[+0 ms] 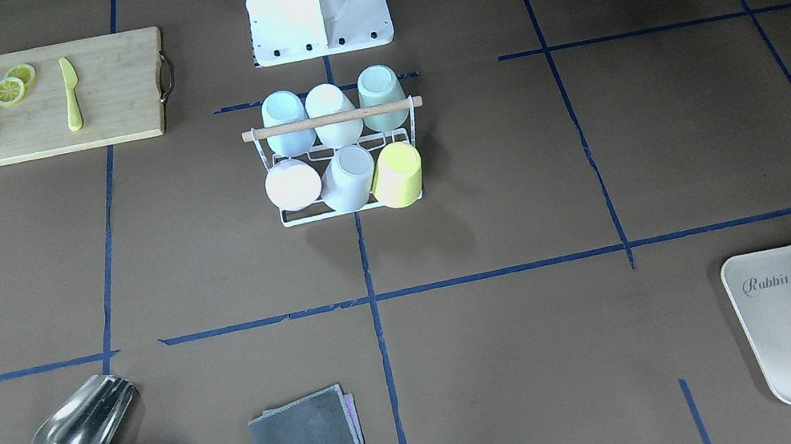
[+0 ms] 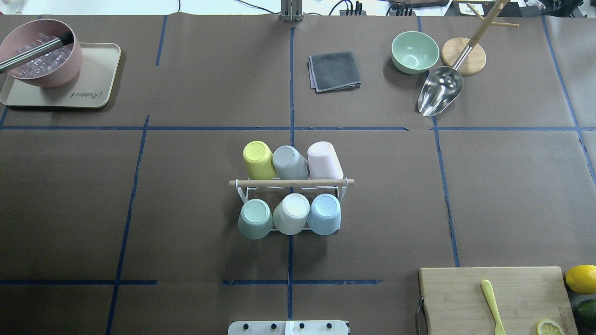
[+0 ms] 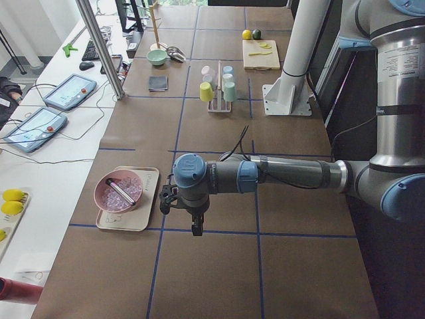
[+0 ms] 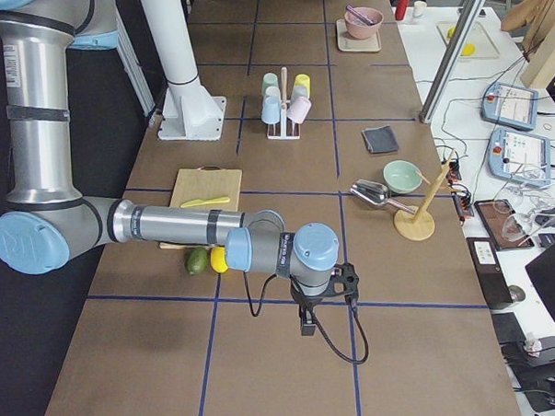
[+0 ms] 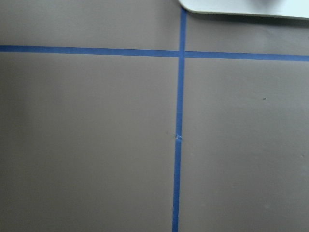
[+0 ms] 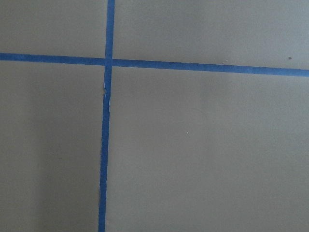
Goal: Place cup on cup holder
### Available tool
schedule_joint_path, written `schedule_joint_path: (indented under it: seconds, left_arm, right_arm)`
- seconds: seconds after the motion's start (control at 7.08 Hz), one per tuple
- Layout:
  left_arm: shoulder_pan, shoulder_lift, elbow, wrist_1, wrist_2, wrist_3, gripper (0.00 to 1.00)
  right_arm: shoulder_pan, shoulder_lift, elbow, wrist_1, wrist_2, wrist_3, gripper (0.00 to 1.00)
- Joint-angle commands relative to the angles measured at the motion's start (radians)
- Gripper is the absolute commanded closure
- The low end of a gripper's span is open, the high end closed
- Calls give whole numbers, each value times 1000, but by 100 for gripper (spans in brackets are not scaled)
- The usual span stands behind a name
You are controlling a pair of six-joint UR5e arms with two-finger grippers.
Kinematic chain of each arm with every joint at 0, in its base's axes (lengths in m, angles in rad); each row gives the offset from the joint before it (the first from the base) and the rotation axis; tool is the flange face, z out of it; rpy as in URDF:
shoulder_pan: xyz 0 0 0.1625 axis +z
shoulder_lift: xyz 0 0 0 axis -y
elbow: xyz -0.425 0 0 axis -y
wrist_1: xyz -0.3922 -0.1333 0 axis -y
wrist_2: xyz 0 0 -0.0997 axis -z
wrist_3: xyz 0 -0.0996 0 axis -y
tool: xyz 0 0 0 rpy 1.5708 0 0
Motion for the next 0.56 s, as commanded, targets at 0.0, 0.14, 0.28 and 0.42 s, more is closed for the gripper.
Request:
schedule_joint_path:
  seconds: [0.0,0.14,0.28,0.42]
  left_arm:
    - [1,-1,4,0,-6,9,0]
    - [1,-1,10,0,-6,9,0]
    - [1,-1,13,-2,-4,9,0]
    - [2,-1,14,-2,-1,9,0]
  right_arm:
    - [-2,1,0,0,1,0,0]
    - [-2,1,0,0,1,0,0]
    - [-2,1,0,0,1,0,0]
    - [-3,1,0,0,1,0,0]
